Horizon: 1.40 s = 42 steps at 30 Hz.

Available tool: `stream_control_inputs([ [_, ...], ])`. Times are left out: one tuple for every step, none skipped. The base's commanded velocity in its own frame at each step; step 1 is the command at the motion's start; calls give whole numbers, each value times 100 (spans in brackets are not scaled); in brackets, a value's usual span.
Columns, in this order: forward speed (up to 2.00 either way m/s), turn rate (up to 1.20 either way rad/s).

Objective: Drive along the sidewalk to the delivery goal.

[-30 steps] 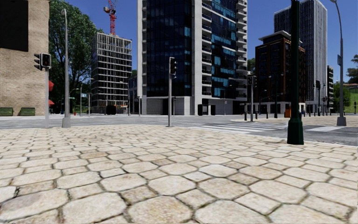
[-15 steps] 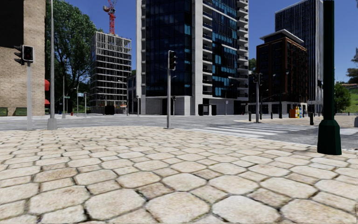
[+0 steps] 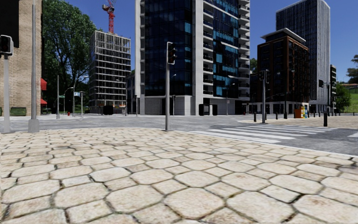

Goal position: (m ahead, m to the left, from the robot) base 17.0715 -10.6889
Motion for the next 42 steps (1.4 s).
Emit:
stream_control_inputs([
  [200,0],
  [200,0],
  [200,0],
  [200,0],
  [200,0],
  [200,0],
  [200,0],
  [200,0],
  [200,0],
  [200,0],
  [200,0],
  [200,0],
  [200,0],
  [200,0],
  [200,0],
  [200,0],
  [200,0],
  [200,-11],
  [200,-16],
  [200,-18],
  [200,-20],
  [200,-20],
  [200,-29],
  [200,-38],
  [200,-41],
  [200,-41],
  [200,-41],
  [200,-42],
  [200,-42],
  [200,-42],
  [200,-42],
  [200,-42],
  [200,-42],
  [200,-42],
  [200,-42],
  [200,-42],
  [200,-42],
  [200,-42],
  [200,-42],
  [200,-42],
  [200,-42],
  [200,-42],
])
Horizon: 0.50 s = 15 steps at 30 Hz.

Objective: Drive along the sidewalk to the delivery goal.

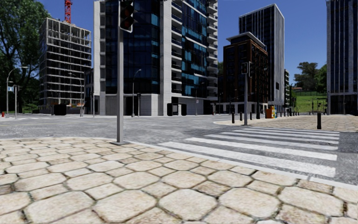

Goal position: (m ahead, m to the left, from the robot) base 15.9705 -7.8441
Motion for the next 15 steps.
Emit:
stream_control_inputs([
  [200,-42],
  [200,-42],
  [200,-42],
  [200,-42],
  [200,-42],
  [200,-42],
  [200,-42],
  [200,-42],
  [200,-42],
  [200,-42],
  [200,-42],
  [200,-42],
  [200,-42],
  [200,-42],
  [200,-42],
])
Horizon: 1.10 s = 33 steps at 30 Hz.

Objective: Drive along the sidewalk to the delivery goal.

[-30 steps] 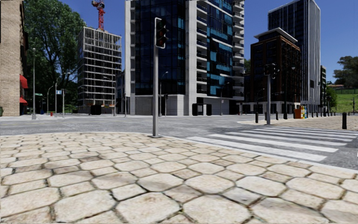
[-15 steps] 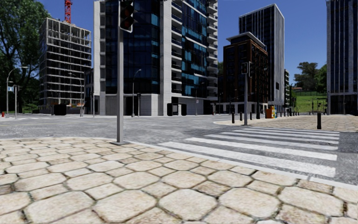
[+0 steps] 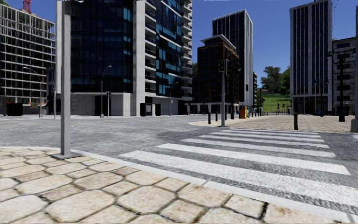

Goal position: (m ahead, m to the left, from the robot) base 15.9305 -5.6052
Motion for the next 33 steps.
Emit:
stream_control_inputs([
  [200,-42],
  [200,-42],
  [200,-42],
  [200,-42],
  [200,-42],
  [200,-42],
  [200,-42],
  [200,-42],
  [200,-42],
  [200,-42],
  [200,-42],
  [200,-42],
  [200,-42],
  [200,-42],
  [200,-42],
  [200,-42],
  [200,-42],
  [200,-42],
  [194,-42],
  [194,-42],
  [184,-42],
  [170,-42],
  [160,-42],
  [155,-42],
  [155,-42],
  [150,-42],
  [143,-42],
  [138,-42],
  [138,-42],
  [133,-42],
  [131,-42],
  [131,-42],
  [131,-42],
])
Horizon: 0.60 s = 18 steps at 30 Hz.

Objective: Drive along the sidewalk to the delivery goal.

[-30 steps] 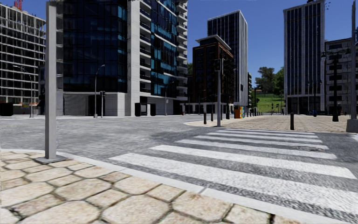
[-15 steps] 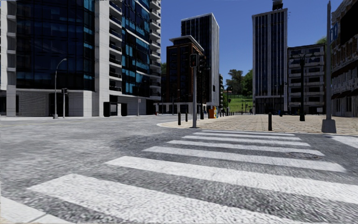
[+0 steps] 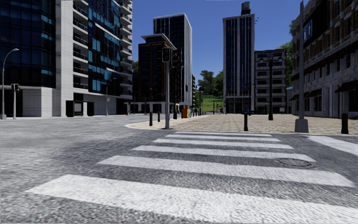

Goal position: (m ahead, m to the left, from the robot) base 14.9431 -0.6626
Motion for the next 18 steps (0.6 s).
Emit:
stream_control_inputs([
  [131,-42],
  [131,-42],
  [131,-42],
  [131,-42],
  [132,-42],
  [132,-42],
  [134,-42],
  [135,-42],
  [136,-42],
  [137,-42],
  [137,-42],
  [138,-42],
  [141,-42],
  [141,-42],
  [142,-42],
  [142,-42],
  [142,-41],
  [143,-41],
])
